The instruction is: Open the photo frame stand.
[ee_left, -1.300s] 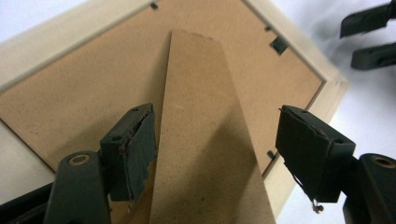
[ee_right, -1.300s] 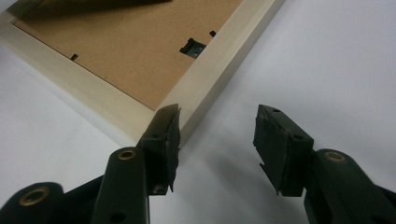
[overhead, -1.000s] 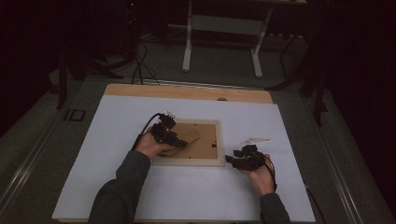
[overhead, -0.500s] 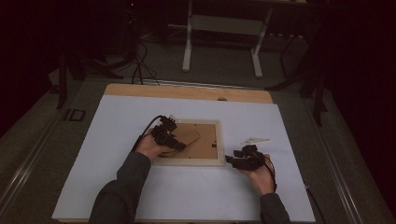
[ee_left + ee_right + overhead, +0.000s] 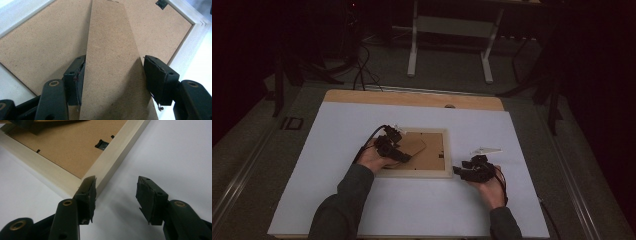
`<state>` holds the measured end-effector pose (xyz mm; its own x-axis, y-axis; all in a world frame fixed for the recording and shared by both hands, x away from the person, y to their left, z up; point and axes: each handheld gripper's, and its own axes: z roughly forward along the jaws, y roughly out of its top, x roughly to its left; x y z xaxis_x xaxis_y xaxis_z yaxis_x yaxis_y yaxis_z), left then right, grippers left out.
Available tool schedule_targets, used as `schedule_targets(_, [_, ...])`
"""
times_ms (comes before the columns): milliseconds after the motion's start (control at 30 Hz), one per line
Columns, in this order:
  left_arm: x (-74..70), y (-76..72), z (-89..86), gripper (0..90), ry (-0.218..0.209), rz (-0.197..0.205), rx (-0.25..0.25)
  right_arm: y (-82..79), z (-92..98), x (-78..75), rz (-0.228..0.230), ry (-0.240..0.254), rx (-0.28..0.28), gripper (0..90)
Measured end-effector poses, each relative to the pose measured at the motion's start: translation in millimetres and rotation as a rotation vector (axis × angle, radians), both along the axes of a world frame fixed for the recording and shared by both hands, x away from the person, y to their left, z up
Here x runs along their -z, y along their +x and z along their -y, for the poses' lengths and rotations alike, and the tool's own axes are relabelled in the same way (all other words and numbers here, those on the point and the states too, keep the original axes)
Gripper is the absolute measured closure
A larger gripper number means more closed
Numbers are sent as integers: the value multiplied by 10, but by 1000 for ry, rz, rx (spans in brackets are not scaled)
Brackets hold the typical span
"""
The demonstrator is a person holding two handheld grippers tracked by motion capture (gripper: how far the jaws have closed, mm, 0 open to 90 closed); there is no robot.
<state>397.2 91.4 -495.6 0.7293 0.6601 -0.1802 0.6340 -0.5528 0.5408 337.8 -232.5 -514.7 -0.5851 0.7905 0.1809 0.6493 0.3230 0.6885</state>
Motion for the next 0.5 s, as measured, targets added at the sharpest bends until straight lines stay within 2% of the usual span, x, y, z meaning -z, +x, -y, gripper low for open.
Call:
schedule_targets(100, [5, -11, 5, 397, 4, 12, 2, 3, 2, -2, -1, 10, 0, 493])
schedule_targets(167, [-1, -16, 7, 397, 9, 17, 2, 13, 1, -26, -6, 44, 1, 493])
schedule_targets(500, [6, -69, 18, 397, 21, 58, -3, 63, 15, -163, 21, 56, 10, 492])
